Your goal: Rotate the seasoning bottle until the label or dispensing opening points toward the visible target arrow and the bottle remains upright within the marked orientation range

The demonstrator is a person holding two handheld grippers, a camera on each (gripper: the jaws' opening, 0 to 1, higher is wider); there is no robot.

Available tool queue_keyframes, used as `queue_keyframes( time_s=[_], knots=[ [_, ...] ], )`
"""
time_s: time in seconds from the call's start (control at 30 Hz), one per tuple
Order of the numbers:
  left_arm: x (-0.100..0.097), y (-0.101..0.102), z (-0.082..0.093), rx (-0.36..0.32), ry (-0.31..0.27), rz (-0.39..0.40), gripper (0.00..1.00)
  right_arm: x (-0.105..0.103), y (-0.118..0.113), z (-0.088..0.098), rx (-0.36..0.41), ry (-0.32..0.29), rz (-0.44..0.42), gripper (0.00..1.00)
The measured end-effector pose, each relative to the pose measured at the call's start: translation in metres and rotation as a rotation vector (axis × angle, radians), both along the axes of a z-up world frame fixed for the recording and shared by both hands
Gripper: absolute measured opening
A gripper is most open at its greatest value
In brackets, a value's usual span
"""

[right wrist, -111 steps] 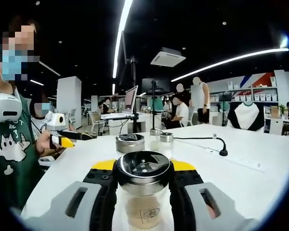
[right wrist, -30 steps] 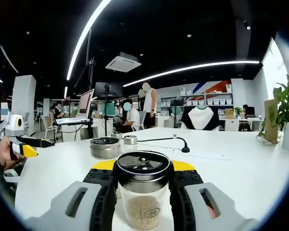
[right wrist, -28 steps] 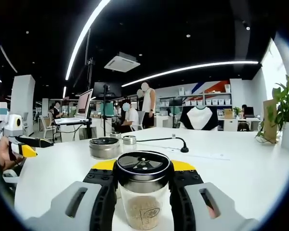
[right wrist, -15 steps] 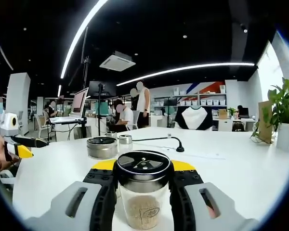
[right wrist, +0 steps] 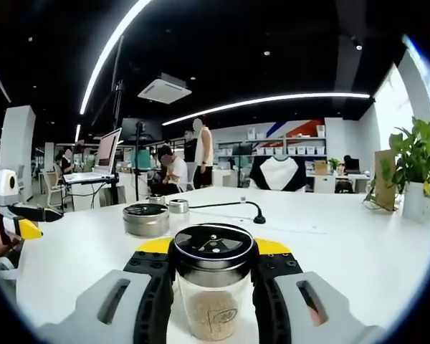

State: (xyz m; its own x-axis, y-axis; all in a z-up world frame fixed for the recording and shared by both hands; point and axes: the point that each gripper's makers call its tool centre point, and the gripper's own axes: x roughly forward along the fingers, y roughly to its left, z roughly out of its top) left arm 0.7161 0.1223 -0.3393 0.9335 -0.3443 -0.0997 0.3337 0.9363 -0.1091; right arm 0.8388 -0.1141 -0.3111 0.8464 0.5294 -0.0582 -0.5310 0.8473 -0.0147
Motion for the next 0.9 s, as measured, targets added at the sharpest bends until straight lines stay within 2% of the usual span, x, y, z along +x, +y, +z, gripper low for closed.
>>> queue_keyframes(
  time_s=[0.33, 0.57, 0.67, 0.73, 0.9],
  knots=[
    [0.0, 0.0, 0.001, -0.001, 0.0, 0.001, 0.85, 0.003, -0.003, 0.0, -0.004, -0.001, -0.021, 0.4],
    [0.0, 0.001, 0.0, 0.001, 0.002, 0.001, 0.85, 0.006, -0.004, 0.0, -0.019, 0.011, -0.001, 0.41],
    [0.001, 0.001, 0.0, 0.0, 0.003, 0.002, 0.85, 0.004, -0.005, 0.003, 0.019, 0.026, 0.017, 0.47],
    [0.001, 0.001, -0.001, 0.0, 0.004, 0.002, 0.85, 0.004, -0.005, 0.001, -0.022, 0.024, 0.013, 0.51],
    [0.002, 0.002, -0.001, -0.004, 0.005, 0.002, 0.85, 0.005, -0.011, 0.01, -0.014, 0.005, 0.026, 0.53]
  ],
)
